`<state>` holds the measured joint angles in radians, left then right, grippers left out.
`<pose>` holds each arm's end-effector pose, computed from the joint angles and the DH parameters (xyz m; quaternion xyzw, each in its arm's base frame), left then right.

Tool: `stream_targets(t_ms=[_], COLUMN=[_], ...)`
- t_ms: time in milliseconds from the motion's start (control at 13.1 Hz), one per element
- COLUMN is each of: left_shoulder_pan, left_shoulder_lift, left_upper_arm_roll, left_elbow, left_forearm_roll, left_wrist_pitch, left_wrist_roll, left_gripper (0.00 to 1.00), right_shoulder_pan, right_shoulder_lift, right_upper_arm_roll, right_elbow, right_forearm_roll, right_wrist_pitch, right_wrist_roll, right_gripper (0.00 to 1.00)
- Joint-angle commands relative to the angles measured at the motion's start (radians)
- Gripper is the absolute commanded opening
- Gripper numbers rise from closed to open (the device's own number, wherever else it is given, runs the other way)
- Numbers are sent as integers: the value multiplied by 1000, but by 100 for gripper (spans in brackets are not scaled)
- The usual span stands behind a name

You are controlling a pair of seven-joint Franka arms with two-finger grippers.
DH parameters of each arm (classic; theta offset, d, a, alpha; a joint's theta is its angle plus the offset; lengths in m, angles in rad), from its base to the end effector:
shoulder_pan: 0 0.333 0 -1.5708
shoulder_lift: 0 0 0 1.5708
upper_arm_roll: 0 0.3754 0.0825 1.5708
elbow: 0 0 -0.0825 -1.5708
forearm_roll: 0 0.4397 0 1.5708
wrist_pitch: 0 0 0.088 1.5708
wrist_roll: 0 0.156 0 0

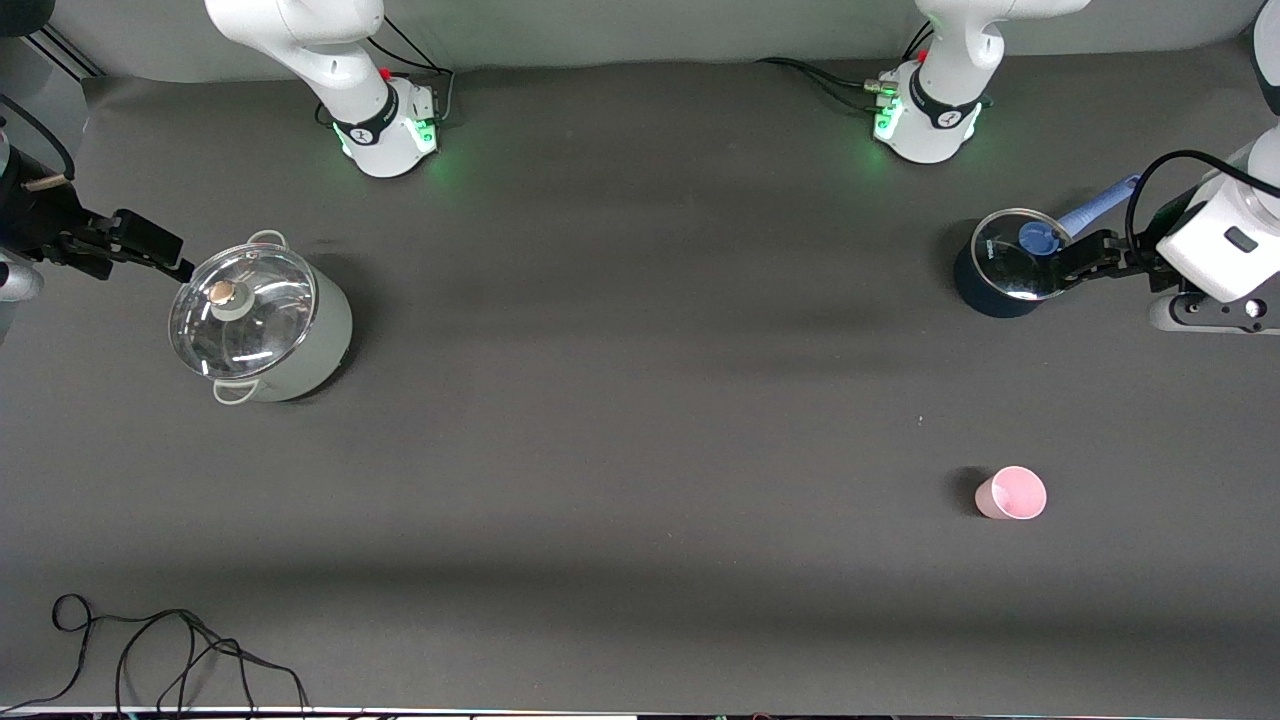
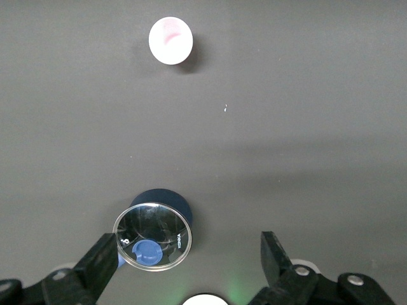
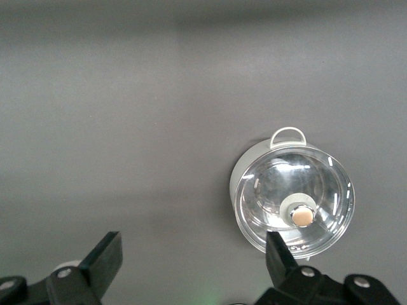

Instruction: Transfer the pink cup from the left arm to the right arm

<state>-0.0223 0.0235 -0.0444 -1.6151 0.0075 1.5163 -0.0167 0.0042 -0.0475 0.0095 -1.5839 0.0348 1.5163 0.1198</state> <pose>0.6026 -0.0388 0.5933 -0.9978 0.0250 0.0609 0.0058 0.5859 0.0138 0.6518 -0.9984 0.0523 0.0112 0.0165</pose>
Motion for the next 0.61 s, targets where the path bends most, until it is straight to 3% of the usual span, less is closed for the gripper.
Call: stream_targets(t_ms=[0, 536], left_shoulder_pan=[-16, -19], left_shoulder_lift=[-25, -16], left_upper_arm_roll=[14, 14], left_elbow=[-28, -22], left_forearm_roll=[6, 8], left_wrist_pitch=[18, 48], left_wrist_roll=[15, 33], left_gripper=[100, 100], right_shoulder_pan=[-1, 0], right_shoulder_lift=[3, 31], right_upper_arm_roll=[0, 0], right_elbow=[12, 50], right_forearm_roll=[8, 7], right_wrist_pitch=[-14, -51], right_wrist_roll=[-19, -15], right_gripper=[100, 100])
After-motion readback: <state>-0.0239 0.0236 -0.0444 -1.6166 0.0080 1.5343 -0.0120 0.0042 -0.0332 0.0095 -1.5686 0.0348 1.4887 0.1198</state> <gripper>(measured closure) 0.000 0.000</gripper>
